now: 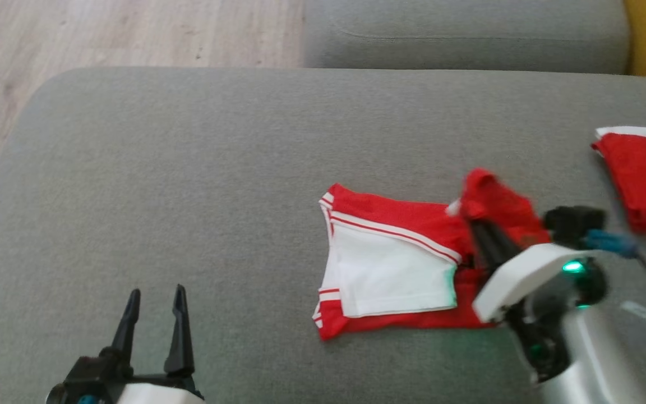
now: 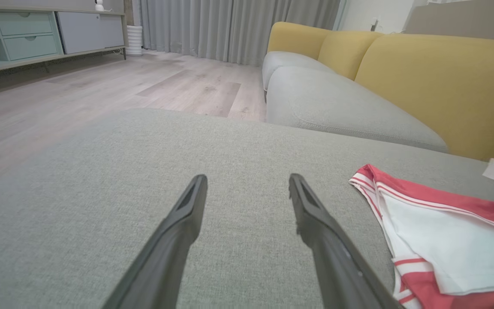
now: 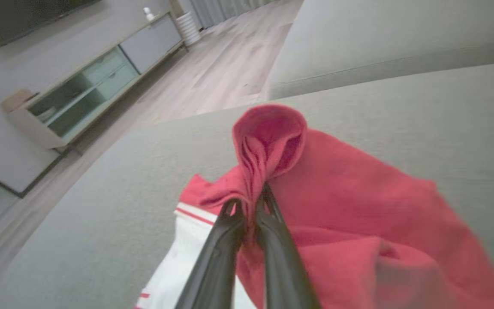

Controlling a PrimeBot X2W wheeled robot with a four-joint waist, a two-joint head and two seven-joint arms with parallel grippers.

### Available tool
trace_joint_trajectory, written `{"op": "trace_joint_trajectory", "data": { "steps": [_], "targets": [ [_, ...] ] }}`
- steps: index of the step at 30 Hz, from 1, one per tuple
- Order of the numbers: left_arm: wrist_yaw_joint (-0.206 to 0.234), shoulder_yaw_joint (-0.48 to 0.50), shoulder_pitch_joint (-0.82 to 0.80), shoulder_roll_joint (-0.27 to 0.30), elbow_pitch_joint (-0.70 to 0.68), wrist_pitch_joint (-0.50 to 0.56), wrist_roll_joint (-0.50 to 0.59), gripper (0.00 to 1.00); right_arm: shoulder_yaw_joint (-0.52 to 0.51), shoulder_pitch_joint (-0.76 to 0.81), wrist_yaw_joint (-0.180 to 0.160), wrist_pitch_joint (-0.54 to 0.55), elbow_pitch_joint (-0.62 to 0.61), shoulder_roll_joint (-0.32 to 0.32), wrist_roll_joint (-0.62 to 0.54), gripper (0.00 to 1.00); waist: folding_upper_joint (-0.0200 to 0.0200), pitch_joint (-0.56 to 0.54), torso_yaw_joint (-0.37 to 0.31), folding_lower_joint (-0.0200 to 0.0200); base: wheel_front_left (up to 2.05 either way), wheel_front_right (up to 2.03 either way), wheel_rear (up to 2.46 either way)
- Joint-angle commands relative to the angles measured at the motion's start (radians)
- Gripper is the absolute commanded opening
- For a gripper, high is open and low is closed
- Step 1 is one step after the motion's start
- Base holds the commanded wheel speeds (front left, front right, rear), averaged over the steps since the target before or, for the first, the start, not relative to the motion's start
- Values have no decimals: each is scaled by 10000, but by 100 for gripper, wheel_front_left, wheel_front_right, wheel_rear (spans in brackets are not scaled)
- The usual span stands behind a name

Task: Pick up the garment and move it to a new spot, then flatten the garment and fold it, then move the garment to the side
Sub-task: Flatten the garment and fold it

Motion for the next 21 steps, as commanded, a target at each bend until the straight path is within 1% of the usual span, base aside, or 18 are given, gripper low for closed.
{"op": "trace_joint_trajectory", "data": {
  "steps": [1, 5, 8, 14, 18, 19, 20, 21],
  "targets": [
    [-36, 328, -608, 61, -237, -127, 2, 100, 400, -461, 35, -166, -289, 39, 233, 0, 0, 49, 153, 0, 0, 0, 0],
    [-114, 242, -766, -19, -137, -137, 20, 100, 1573, -854, 35, -653, 357, 45, 1022, 0, 0, 146, 514, 0, 0, 0, 0],
    [-176, 205, -874, -90, -20, -152, 18, 100, 2159, -1174, 35, -981, 878, 46, 1387, 0, 0, 217, 742, 0, 0, 0, 0],
    [-318, 159, -1036, -248, 225, -194, 36, 100, 2813, -1900, 35, -1452, 2140, 47, 1772, 0, 0, 338, 1068, 0, 0, 0, 0],
    [-384, 198, -1102, -317, 335, -219, 54, 100, 3193, -2284, 35, -1580, 2988, 48, 1971, 0, 0, 381, 1158, 0, 0, 0, 0],
    [-397, 211, -1111, -330, 356, -224, 60, 100, 3300, -2348, 35, -1547, 3207, 48, 2039, 3, 0, 388, 1162, 0, 0, 0, 0],
    [-405, 225, -1115, -341, 377, -229, 68, 100, 3388, -2404, 35, -1549, 3396, 48, 2127, 37, 0, 391, 1160, 0, 0, 0, 0],
    [-409, 238, -1115, -353, 396, -233, 77, 100, 3474, -2457, 35, -1619, 3521, 48, 2250, 81, 0, 391, 1152, 0, 0, 0, 0]
  ]
}}
